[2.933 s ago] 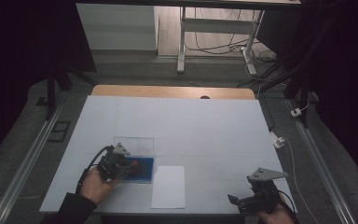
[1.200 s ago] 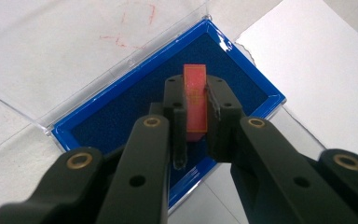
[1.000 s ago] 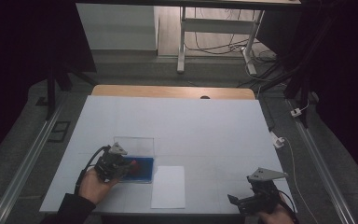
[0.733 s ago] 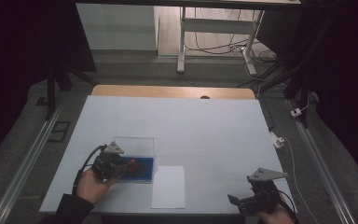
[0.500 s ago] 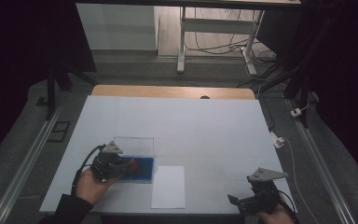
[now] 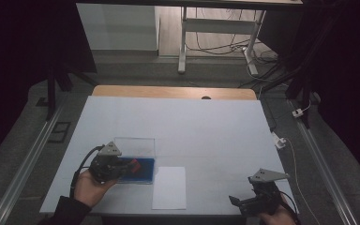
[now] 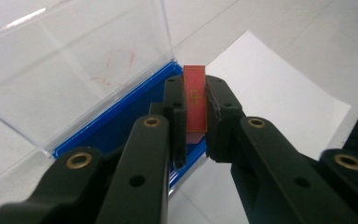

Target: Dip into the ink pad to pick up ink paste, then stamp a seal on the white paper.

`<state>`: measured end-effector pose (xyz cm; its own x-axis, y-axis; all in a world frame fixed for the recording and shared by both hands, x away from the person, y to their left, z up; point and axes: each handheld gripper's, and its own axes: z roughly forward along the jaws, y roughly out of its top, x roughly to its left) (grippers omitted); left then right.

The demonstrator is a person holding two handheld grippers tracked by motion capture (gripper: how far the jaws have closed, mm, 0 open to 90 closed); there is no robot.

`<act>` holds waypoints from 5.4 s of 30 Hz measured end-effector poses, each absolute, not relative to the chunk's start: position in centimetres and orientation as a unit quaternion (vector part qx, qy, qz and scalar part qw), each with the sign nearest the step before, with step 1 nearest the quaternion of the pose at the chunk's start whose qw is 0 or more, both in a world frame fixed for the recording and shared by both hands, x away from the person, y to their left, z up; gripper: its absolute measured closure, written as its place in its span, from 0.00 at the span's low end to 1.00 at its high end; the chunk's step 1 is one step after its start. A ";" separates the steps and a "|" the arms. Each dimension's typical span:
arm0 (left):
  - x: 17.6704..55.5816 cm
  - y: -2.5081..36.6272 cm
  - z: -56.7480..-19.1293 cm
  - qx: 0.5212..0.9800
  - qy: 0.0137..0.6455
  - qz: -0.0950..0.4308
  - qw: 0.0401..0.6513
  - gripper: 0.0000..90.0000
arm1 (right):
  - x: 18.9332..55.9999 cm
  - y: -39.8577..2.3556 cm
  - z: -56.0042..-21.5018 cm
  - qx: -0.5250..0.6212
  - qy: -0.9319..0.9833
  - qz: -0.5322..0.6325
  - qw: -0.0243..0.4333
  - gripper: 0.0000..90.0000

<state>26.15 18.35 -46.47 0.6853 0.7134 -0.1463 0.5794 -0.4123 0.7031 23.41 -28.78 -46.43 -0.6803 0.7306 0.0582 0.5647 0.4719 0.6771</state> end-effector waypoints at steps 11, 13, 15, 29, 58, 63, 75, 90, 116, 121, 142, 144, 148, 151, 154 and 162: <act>25.2 17.3 -45.7 0.842 0.360 0.096 0.391 0.89 | 23.4 -28.8 -46.4 0.379 0.851 0.343 0.120 0.00; 25.1 17.2 -45.5 0.841 0.358 0.097 0.393 0.89 | 23.4 -28.8 -46.4 0.378 0.852 0.342 0.120 0.00; 25.0 17.1 -45.4 0.841 0.355 0.097 0.396 0.89 | 23.4 -28.8 -46.5 0.379 0.851 0.342 0.120 0.00; 25.2 15.5 -45.0 0.847 0.343 0.079 0.398 0.89 | 23.4 -28.8 -46.4 0.381 0.850 0.344 0.119 0.00; 27.2 10.0 -46.1 0.879 0.296 0.051 0.370 0.89 | 23.4 -28.9 -46.4 0.378 0.849 0.353 0.112 0.00; 27.3 9.2 -46.3 0.885 0.288 0.048 0.363 0.89 | 23.4 -29.0 -46.4 0.378 0.848 0.353 0.113 0.00; 27.4 7.8 -46.9 0.896 0.274 0.049 0.346 0.89 | 23.4 -28.9 -46.4 0.377 0.849 0.352 0.114 0.00; 27.2 7.1 -48.6 0.908 0.267 0.050 0.318 0.89 | 23.3 -28.8 -46.4 0.373 0.852 0.348 0.117 0.00; 27.4 7.0 -50.1 0.913 0.265 0.039 0.308 0.89 | 23.3 -28.7 -46.4 0.372 0.855 0.342 0.118 0.00; 27.7 7.4 -50.3 0.907 0.275 0.023 0.318 0.89 | 23.3 -28.7 -46.5 0.372 0.855 0.341 0.118 0.00; 25.6 5.7 -50.0 0.918 0.256 0.106 0.284 0.89 | 23.3 -28.6 -46.5 0.372 0.856 0.339 0.117 0.00; 25.8 5.8 -50.1 0.917 0.260 0.099 0.287 0.89 | 23.3 -28.6 -46.5 0.372 0.856 0.339 0.117 0.00; 26.6 6.6 -50.3 0.909 0.275 0.064 0.308 0.89 | 23.3 -28.6 -46.5 0.371 0.857 0.337 0.118 0.00; 26.9 6.9 -50.4 0.906 0.279 0.049 0.315 0.89 | 23.3 -28.6 -46.5 0.371 0.857 0.337 0.118 0.00; 27.4 7.2 -50.5 0.902 0.287 0.031 0.323 0.89 | 23.3 -28.6 -46.5 0.371 0.857 0.336 0.118 0.00; 27.9 7.7 -50.7 0.896 0.295 0.009 0.331 0.89 | 23.3 -28.6 -46.5 0.370 0.858 0.336 0.118 0.00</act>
